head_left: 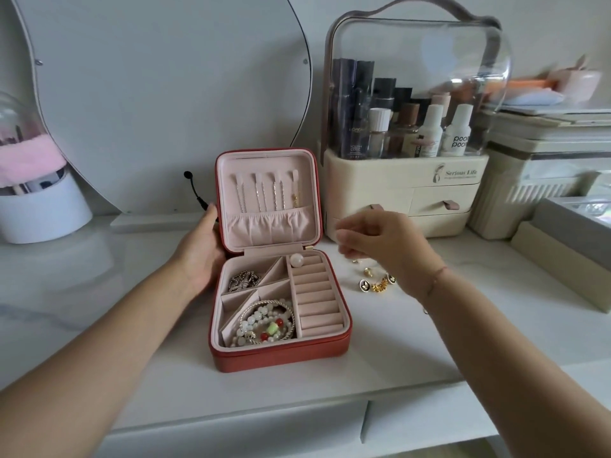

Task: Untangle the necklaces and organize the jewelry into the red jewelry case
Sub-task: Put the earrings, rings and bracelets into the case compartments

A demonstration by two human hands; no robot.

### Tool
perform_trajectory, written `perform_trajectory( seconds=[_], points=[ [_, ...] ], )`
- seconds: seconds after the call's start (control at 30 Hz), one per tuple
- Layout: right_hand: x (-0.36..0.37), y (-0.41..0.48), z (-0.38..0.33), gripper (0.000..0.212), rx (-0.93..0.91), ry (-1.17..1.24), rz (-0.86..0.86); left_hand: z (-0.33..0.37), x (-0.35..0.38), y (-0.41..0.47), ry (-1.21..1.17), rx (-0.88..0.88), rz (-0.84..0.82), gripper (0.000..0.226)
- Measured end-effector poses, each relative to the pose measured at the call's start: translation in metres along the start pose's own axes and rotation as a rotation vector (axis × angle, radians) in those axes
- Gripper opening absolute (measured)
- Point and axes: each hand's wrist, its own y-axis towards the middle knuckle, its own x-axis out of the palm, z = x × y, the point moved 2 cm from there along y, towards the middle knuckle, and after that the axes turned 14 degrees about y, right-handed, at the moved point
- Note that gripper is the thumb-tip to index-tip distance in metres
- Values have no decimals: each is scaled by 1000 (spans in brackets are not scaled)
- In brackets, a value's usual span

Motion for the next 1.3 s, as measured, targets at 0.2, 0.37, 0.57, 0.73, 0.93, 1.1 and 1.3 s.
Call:
perform_trajectory(
  seconds=[0.2,0.37,0.57,0.73,0.93,1.1,1.3],
  points=[
    [21,13,20,15,-51,-177,-114,0,-1,2,-6,11,5,42],
    [26,12,24,9,-134,-326,-104,0,0,2,-3,31,-6,43],
    [30,9,28,6,-162,-403,-95,0,-1,3,-20,40,-9,43],
    [29,9,33,11,-160,-450,-57,-1,-1,3,-6,31,-8,42],
    [-8,7,8,11,-224,-362,62,1,1,-1,16,34,2,40],
    [-56,-13,-1,7,-139,-506,106,1,1,0,6,27,1,41],
    [-49,-31,22,13,-144,-683,-56,-3,-4,5,14,13,-16,48]
  ],
)
